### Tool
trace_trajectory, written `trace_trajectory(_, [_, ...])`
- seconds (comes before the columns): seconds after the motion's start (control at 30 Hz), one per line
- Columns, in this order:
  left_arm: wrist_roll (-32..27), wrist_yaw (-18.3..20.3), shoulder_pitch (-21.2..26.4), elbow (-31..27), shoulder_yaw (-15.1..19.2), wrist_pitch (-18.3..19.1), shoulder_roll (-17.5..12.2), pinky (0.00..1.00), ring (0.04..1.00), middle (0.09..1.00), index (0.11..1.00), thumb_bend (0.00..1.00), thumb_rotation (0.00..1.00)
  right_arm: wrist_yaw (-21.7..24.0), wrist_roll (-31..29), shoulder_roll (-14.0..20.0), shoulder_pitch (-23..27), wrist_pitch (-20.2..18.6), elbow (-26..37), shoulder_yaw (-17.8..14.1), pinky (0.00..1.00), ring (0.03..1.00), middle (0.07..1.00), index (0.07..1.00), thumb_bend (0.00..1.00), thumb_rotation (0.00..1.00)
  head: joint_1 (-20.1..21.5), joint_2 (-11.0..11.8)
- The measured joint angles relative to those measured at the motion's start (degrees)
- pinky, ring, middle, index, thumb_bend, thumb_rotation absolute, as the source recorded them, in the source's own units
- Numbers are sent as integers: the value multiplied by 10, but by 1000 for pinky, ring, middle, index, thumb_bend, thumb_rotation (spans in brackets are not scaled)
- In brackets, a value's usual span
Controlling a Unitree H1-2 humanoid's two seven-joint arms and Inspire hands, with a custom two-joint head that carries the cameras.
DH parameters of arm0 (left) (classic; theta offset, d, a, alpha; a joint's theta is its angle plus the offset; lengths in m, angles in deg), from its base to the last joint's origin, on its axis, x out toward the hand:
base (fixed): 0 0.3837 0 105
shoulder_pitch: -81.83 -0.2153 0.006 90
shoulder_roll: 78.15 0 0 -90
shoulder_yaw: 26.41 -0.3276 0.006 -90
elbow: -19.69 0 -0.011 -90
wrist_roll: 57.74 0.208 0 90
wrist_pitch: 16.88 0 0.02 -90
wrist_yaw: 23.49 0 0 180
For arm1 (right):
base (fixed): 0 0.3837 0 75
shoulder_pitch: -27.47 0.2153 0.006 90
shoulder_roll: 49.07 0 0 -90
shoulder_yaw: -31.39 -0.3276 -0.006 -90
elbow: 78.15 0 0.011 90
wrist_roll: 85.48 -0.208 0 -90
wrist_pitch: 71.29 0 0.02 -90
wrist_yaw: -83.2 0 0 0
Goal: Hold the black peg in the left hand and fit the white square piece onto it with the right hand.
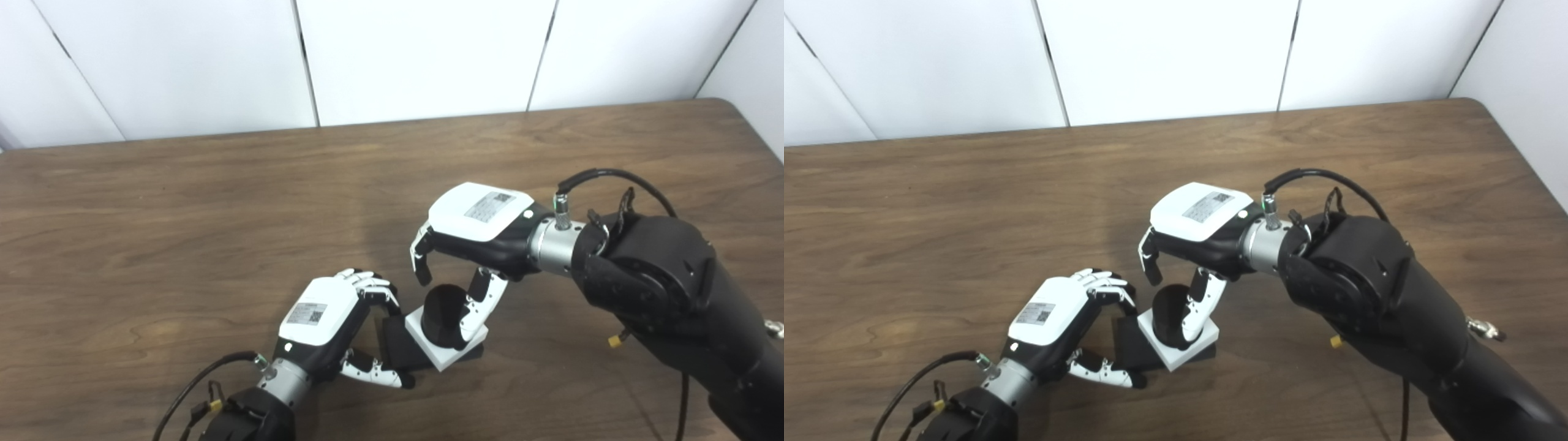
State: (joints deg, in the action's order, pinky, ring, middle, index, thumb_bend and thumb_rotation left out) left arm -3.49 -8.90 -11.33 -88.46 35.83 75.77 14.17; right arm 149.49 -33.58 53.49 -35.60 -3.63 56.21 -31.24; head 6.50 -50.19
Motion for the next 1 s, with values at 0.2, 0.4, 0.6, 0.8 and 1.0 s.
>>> trace_trajectory(0.2, [30, -11, -1, 0, 1, 0, 9, 839, 806, 768, 734, 920, 491, 0, -1, -5, 1, 0, 0, -3, 782, 818, 752, 592, 927, 433, -8, -1])
trace_trajectory(0.4, [30, -12, -5, 0, 18, 1, 19, 815, 813, 802, 841, 1000, 625, 0, -6, -5, 1, 1, -4, -4, 782, 820, 747, 595, 932, 432, -8, 2])
trace_trajectory(0.6, [0, -12, -8, 0, 40, -1, 23, 828, 811, 832, 924, 1000, 670, -1, -7, -10, 1, 1, -4, -9, 776, 822, 740, 591, 938, 424, -5, 2])
trace_trajectory(0.8, [-7, -14, -9, 0, 51, -9, 24, 802, 802, 835, 936, 1000, 692, -1, -9, -9, 1, 1, -4, -15, 780, 819, 743, 592, 945, 428, -4, 0])
trace_trajectory(1.0, [-43, -15, -10, 0, 66, -10, 27, 751, 802, 838, 927, 1000, 691, -2, -18, -9, 2, 1, -9, -24, 753, 812, 736, 598, 954, 420, -12, 6])
